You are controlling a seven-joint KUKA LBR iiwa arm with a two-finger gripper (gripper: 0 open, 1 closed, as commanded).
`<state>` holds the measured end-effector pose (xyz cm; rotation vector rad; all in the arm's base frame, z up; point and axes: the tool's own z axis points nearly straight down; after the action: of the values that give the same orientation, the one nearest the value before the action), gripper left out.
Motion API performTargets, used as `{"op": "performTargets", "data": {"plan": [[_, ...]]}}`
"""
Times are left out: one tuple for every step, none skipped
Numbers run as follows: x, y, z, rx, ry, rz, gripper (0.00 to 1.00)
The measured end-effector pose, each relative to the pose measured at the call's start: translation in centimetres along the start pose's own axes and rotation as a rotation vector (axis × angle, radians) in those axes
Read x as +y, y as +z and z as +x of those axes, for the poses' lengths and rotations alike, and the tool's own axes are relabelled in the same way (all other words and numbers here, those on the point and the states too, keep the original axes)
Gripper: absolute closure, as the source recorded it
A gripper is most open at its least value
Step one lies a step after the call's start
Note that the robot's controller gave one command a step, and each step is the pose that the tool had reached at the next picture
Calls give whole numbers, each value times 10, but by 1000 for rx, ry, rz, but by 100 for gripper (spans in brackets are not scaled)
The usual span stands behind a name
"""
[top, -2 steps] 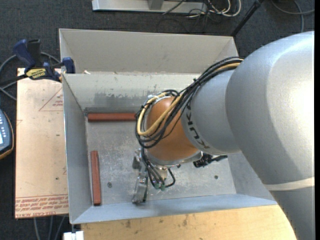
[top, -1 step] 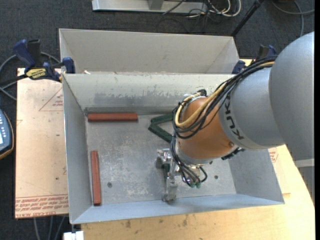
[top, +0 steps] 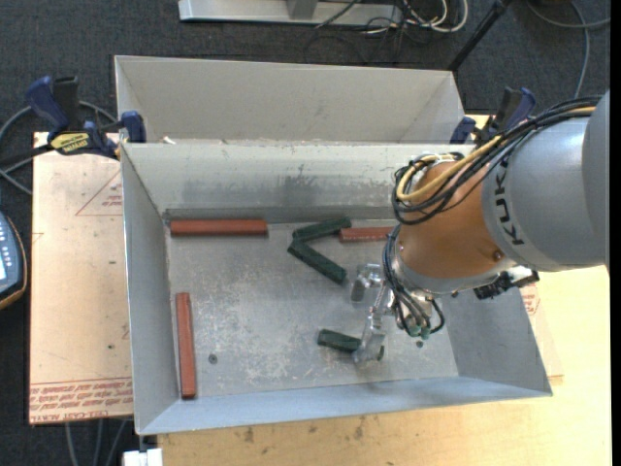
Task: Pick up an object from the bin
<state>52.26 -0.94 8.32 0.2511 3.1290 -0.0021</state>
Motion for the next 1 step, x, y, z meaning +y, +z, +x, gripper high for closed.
{"op": "performTargets", "data": {"plan": [[23,12,46,-7,-17,-5,0]]}}
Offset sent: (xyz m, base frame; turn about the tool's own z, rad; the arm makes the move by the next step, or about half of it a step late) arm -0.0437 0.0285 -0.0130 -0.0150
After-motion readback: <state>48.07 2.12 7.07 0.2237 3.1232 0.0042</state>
